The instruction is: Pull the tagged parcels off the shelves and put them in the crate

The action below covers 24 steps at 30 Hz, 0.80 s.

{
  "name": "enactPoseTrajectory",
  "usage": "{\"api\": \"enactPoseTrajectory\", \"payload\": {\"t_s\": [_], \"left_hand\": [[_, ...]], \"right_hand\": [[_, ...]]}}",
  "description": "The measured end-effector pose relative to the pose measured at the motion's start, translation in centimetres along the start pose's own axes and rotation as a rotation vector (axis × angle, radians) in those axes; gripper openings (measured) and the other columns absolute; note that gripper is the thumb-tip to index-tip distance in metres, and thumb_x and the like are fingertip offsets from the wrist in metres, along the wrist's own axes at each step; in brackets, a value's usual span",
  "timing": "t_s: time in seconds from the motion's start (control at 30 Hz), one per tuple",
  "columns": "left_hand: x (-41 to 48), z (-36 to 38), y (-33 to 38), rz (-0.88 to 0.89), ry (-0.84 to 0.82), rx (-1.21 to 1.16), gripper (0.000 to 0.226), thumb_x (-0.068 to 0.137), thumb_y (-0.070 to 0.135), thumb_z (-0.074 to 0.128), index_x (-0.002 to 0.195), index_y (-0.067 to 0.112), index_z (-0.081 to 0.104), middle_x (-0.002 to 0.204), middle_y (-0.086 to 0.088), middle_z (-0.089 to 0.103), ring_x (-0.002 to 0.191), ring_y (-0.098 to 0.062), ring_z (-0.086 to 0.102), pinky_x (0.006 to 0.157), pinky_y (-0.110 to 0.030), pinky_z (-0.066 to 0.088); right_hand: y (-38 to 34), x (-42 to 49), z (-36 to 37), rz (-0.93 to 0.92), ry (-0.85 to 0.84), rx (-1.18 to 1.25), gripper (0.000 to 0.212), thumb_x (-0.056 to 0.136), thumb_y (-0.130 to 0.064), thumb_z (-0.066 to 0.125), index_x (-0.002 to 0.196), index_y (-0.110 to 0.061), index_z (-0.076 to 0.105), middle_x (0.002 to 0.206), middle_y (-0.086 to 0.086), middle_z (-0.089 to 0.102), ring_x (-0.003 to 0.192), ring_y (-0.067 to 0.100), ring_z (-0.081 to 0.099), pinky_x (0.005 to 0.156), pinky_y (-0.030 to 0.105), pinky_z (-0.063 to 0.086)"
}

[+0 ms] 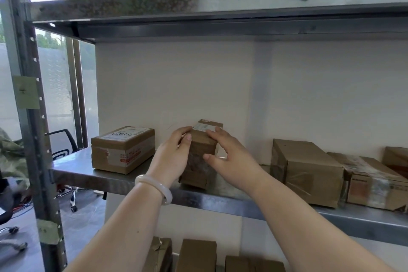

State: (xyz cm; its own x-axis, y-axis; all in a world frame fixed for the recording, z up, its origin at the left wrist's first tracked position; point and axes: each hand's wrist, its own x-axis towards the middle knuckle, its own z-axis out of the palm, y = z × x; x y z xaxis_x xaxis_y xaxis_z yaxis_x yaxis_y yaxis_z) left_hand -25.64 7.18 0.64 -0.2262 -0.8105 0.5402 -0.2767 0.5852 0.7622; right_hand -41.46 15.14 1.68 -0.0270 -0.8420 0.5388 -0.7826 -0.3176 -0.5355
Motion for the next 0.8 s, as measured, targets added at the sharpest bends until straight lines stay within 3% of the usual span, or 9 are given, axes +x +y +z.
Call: {"api": "enactPoseTrajectory", "payload": {"t_s": [0.2, 0.3, 0.37, 0.4, 0.47, 0.53, 0.63, 0.8], "left_hand": [[-0.1, 0.4, 0.2, -0.042, 0.004, 0.009, 0.039, 0.102, 0.043, 0.041, 0.140, 0.035, 0.047, 0.141, -0.002, 0.051, 0.124, -0.016, 0.049, 0.104, -0.033, 0.039], [-0.5, 0.7, 1.7, -0.005, 0.043, 0.121, 0.043, 0.098, 0.049, 0.044, 0.140, 0.041, 0.044, 0.155, 0.001, 0.029, 0.137, -0.019, 0.032, 0.107, -0.031, 0.028], [-1.0, 1.3, 3.3, 0.137, 0.126, 0.286, 0.046, 0.095, 0.052, 0.044, 0.140, 0.042, 0.043, 0.159, 0.003, 0.020, 0.146, -0.023, 0.015, 0.111, -0.038, 0.022], [-1.4, 1.8, 4.3, 0.243, 0.162, 0.334, 0.047, 0.094, 0.051, 0.044, 0.140, 0.039, 0.045, 0.159, 0.001, 0.022, 0.147, -0.022, 0.012, 0.111, -0.039, 0.020], [-1.9, 3.5, 6.3, 0.439, 0.202, 0.392, 0.047, 0.093, 0.047, 0.047, 0.136, 0.031, 0.054, 0.156, -0.004, 0.031, 0.148, -0.024, 0.014, 0.113, -0.044, 0.022], [-2.3, 6.0, 7.9, 0.538, 0.186, 0.427, 0.042, 0.093, 0.046, 0.050, 0.132, 0.030, 0.058, 0.154, -0.004, 0.035, 0.148, -0.025, 0.017, 0.113, -0.048, 0.024], [-2.9, 10.3, 9.1, 0.479, -0.004, 0.346, 0.045, 0.094, 0.053, 0.048, 0.135, 0.037, 0.054, 0.157, -0.001, 0.031, 0.148, -0.022, 0.015, 0.117, -0.041, 0.018], [-3.3, 16.3, 9.6, 0.209, -0.254, 0.085, 0.055, 0.092, 0.062, 0.046, 0.140, 0.034, 0.050, 0.153, -0.006, 0.037, 0.144, -0.022, 0.026, 0.116, -0.033, 0.020]], "right_hand": [[0.8, -1.7, -1.4, -0.037, 0.097, -0.037, 0.061, 0.095, -0.036, 0.058, 0.149, -0.038, 0.031, 0.156, -0.017, 0.025, 0.143, 0.000, 0.017, 0.112, 0.016, 0.012], [1.1, -2.5, -4.0, -0.080, 0.160, -0.161, 0.056, 0.094, -0.040, 0.056, 0.146, -0.042, 0.035, 0.154, -0.022, 0.024, 0.140, -0.008, 0.012, 0.106, 0.007, 0.005], [1.4, -2.8, -6.2, -0.096, 0.243, -0.211, 0.052, 0.093, -0.040, 0.057, 0.143, -0.040, 0.040, 0.153, -0.022, 0.027, 0.135, -0.012, 0.013, 0.105, 0.004, 0.006], [1.7, -3.0, -7.4, -0.081, 0.286, -0.206, 0.051, 0.093, -0.040, 0.057, 0.142, -0.041, 0.042, 0.153, -0.020, 0.029, 0.136, -0.011, 0.016, 0.109, 0.009, 0.013], [2.5, -3.5, -9.6, -0.005, 0.356, -0.179, 0.050, 0.092, -0.040, 0.058, 0.139, -0.043, 0.044, 0.152, -0.018, 0.032, 0.137, -0.004, 0.023, 0.108, 0.021, 0.028], [3.8, -4.4, -11.3, 0.081, 0.410, -0.193, 0.050, 0.092, -0.038, 0.059, 0.139, -0.042, 0.045, 0.152, -0.014, 0.035, 0.137, 0.002, 0.028, 0.106, 0.021, 0.027], [5.9, -6.1, -13.2, 0.199, 0.483, -0.172, 0.048, 0.092, -0.034, 0.060, 0.139, -0.036, 0.047, 0.151, -0.008, 0.039, 0.137, 0.008, 0.034, 0.111, 0.027, 0.027], [8.0, -8.7, -14.1, 0.301, 0.508, -0.096, 0.046, 0.094, -0.033, 0.057, 0.139, -0.035, 0.047, 0.148, -0.011, 0.042, 0.129, 0.000, 0.036, 0.102, 0.020, 0.029]]}}
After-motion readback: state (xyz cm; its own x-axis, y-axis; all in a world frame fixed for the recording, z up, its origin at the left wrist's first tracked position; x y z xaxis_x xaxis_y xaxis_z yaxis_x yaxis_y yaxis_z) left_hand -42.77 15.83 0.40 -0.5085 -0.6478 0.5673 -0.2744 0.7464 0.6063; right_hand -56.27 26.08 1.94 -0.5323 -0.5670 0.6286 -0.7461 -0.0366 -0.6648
